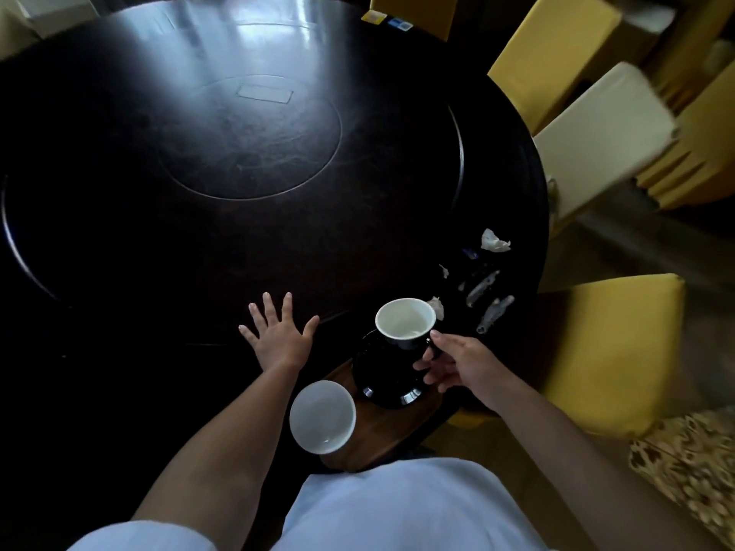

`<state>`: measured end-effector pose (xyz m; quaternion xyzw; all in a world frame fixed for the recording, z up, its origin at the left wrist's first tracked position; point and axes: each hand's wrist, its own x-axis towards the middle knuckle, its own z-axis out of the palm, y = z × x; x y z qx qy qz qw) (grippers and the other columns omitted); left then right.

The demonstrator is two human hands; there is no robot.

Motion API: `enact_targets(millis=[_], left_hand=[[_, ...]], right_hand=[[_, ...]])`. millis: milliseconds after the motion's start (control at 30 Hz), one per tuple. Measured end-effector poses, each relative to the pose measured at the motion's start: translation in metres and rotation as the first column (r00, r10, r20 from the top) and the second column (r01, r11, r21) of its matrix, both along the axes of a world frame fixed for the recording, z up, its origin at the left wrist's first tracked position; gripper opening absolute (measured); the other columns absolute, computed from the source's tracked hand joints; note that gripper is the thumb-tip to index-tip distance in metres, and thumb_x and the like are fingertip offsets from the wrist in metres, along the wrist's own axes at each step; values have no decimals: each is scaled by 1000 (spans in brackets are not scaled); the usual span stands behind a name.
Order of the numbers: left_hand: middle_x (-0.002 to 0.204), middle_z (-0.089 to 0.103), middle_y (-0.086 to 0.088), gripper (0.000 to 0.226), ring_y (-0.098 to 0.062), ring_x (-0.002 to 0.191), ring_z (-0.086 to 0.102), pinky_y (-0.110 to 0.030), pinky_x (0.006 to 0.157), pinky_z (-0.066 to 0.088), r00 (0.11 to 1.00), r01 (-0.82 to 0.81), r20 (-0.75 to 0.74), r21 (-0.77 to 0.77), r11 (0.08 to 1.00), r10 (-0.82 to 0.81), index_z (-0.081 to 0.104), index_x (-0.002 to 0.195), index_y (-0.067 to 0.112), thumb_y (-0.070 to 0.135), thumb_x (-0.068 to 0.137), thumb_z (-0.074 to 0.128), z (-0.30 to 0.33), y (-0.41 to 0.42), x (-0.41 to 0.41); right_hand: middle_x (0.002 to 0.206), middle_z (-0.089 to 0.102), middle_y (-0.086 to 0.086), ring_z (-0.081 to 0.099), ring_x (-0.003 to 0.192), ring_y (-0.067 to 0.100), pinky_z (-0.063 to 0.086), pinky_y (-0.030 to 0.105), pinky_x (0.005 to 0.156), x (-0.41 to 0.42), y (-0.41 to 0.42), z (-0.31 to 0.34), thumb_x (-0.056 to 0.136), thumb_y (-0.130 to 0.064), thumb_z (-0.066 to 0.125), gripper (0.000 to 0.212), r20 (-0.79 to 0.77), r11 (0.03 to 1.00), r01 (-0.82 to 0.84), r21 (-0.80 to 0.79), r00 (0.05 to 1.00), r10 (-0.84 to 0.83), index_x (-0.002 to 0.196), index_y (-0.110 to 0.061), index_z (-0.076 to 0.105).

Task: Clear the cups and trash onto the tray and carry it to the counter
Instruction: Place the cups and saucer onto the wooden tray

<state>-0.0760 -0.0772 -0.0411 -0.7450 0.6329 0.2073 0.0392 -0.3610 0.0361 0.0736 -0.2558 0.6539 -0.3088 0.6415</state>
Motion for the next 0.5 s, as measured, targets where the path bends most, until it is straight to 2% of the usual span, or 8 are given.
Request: enact_targets(millis=[100, 500], left_hand=[[173, -8, -8, 82, -35, 157, -14, -65, 122, -3, 1000, 0, 0, 0, 1000, 0, 6, 164, 34, 74, 97, 32, 2, -1, -1], [173, -5, -11, 84, -37, 157, -11, -68, 121, 0, 1000, -6, -15, 26, 1000, 6, 9, 164, 32, 71, 96, 40, 6, -5, -3]], right_hand=[[96, 75, 26, 64, 56, 21, 47, 29, 47, 1, 10, -12, 104, -34, 49, 39, -19, 999, -41, 18, 999, 41, 84, -4, 65], [97, 74, 25, 64, 57, 19, 47, 28, 47, 5, 25, -43, 104, -35, 50, 39, -52, 993, -103, 62, 993, 107, 86, -5, 65]])
